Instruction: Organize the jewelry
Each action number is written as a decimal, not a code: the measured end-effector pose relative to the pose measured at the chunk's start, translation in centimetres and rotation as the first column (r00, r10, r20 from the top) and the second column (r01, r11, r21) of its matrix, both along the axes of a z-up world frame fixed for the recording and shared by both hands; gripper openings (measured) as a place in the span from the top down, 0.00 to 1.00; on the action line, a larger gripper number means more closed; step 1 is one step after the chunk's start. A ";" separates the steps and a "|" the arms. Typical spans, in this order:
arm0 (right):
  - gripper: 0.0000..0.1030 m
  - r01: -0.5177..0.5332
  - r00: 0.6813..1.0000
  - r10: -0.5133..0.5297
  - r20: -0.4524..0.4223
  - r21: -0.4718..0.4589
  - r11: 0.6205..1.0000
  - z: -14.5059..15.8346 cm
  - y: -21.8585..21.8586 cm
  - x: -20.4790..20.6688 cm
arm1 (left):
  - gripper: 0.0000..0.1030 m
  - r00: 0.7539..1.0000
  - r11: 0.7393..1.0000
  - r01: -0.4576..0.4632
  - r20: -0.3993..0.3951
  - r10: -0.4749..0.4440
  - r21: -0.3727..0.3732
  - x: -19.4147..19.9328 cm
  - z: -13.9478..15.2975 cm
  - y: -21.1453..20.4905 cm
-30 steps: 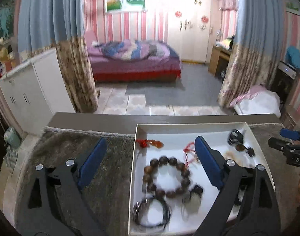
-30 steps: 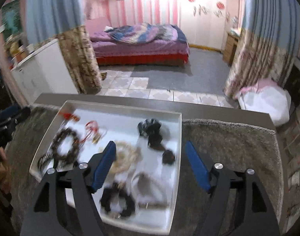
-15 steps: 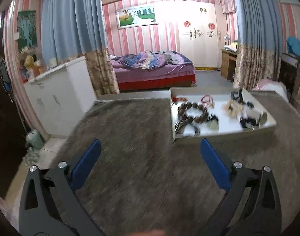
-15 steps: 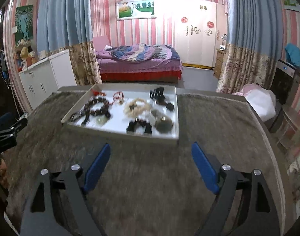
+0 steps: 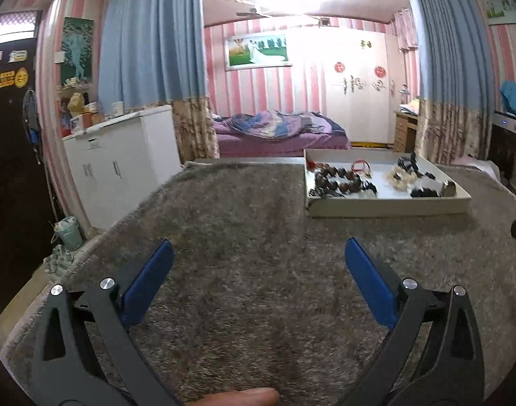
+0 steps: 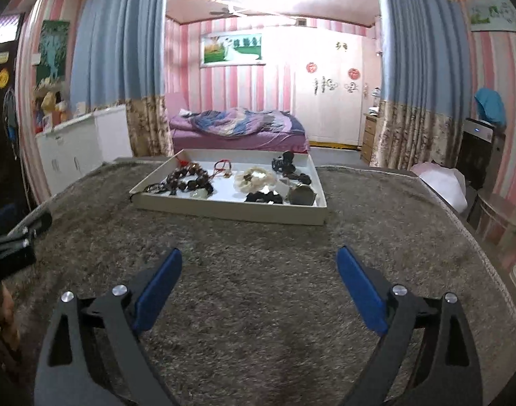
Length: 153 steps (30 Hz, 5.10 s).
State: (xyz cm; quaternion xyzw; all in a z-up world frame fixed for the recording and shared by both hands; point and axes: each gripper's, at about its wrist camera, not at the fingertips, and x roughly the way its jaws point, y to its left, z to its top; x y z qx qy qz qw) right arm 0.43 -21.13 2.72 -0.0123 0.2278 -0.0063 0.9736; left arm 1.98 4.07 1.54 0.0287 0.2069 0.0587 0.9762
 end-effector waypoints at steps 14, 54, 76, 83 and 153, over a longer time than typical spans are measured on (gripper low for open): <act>0.07 0.073 0.997 -0.073 0.034 -0.018 0.997 -1.3 -0.7 -0.1 | 0.03 1.000 0.997 -0.006 0.028 0.003 0.078 -0.2 0.2 -1.2; 0.03 0.070 0.992 -0.067 -0.106 0.018 0.997 -2.7 -1.5 2.5 | 0.03 0.995 0.997 0.051 -0.089 -0.046 0.064 2.1 -0.9 -1.8; 0.03 0.072 0.991 -0.069 -0.116 0.016 0.997 -3.1 -1.3 2.6 | 0.03 0.993 0.997 0.056 -0.103 -0.051 0.052 2.4 -1.1 -2.0; 0.03 0.072 0.991 -0.070 -0.115 0.017 0.997 -3.1 -1.3 2.6 | 0.03 0.993 0.997 0.057 -0.107 -0.051 0.054 2.5 -1.1 -2.0; 0.03 0.068 0.990 -0.066 -0.125 0.011 0.998 -3.1 -0.9 2.6 | 0.03 0.994 0.998 0.049 -0.101 -0.045 0.038 2.4 -1.0 -1.7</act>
